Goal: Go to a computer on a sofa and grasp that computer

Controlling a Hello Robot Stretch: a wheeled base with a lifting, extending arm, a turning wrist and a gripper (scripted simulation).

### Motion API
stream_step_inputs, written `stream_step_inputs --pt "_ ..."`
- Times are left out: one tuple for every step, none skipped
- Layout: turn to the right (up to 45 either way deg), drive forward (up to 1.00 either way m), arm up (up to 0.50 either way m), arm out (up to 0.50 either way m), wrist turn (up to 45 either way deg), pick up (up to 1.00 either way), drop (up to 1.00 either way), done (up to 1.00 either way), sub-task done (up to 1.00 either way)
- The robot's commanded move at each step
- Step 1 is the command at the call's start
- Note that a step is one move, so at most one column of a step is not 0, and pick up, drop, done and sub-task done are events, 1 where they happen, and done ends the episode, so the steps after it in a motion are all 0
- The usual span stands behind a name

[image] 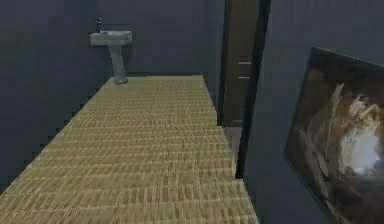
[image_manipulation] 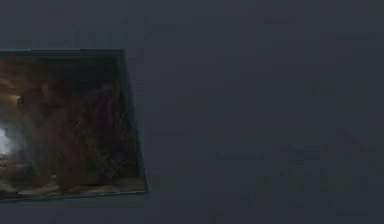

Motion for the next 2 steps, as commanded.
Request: stream_step_inputs --pt "0.0 1.0 0.0 0.0 0.0 0.0 0.0 0.0 0.0" --pt "0.0 0.6 0.0 0.0 0.0 0.0 0.0 0.0 0.0"
